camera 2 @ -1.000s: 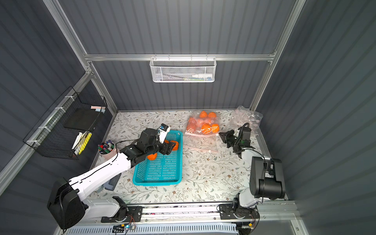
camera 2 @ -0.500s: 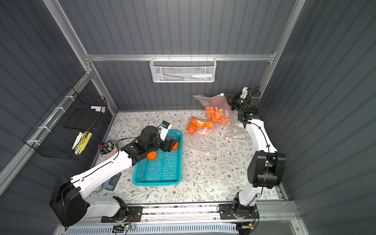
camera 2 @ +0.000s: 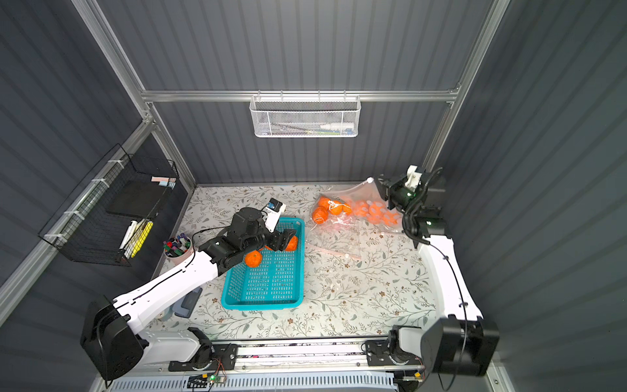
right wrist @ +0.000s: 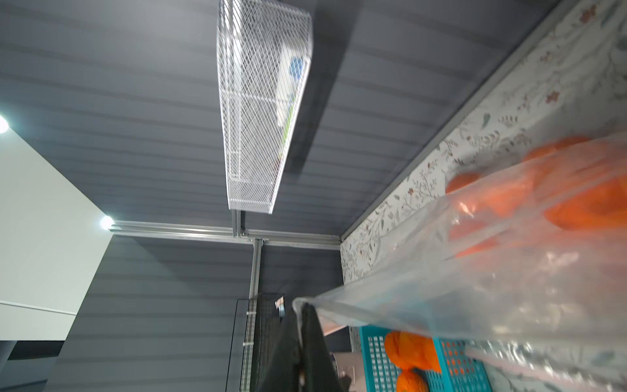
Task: Open the zip-top bag and take out the orange
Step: Pick up the zipper food storage bag, then unzip the zipper on the zipper food storage bag.
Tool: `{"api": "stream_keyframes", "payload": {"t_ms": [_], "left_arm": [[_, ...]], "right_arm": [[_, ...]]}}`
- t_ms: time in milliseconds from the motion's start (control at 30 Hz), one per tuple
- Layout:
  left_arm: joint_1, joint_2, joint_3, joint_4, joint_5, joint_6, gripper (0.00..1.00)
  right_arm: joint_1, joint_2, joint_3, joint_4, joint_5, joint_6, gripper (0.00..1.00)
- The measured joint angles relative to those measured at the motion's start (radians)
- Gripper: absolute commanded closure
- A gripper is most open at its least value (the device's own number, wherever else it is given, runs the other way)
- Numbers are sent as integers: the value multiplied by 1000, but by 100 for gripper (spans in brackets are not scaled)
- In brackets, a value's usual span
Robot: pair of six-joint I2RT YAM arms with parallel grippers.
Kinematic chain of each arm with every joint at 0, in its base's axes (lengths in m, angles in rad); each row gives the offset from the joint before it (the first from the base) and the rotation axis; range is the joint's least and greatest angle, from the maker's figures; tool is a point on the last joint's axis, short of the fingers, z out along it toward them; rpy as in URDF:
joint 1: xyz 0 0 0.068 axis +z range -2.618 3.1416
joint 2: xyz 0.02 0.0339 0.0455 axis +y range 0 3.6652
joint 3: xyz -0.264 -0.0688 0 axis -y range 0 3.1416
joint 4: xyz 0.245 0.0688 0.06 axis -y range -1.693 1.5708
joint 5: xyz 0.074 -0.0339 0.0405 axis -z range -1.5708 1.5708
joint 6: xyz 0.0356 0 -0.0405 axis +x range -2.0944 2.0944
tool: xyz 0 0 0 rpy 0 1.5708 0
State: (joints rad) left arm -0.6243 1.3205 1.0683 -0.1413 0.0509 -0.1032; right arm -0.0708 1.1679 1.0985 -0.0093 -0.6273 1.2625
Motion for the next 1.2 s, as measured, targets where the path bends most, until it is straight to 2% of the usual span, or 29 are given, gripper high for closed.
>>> {"api": "stream_keyframes", "payload": {"t_ms": [133, 267, 433, 567, 733, 867, 1000, 1200], "left_arm": [[-9, 8, 60, 15, 79, 50, 20], [-106, 72, 148, 58, 115, 186, 19], [-241, 228, 290, 110, 150, 396, 20], [-297, 283, 295, 171, 178, 579, 21], [-351, 336, 295, 233, 167, 749, 25], [-382, 377, 295, 267, 137, 822, 29], [-393, 397, 290, 300, 127, 845, 33], [-393, 426, 270, 381, 100, 833, 50]], "right_arm": [[3, -179, -190, -49, -11, -27, 100], [13, -297, -339, -125, -22, -34, 100], [19, -378, -399, -214, -34, -34, 100], [19, -426, -429, -234, -49, 4, 100], [19, -440, -463, -233, -67, 72, 100], [19, -440, -467, -232, -77, 108, 100], [19, -441, -468, -230, -80, 129, 100], [20, -440, -483, -223, -88, 156, 100]]}}
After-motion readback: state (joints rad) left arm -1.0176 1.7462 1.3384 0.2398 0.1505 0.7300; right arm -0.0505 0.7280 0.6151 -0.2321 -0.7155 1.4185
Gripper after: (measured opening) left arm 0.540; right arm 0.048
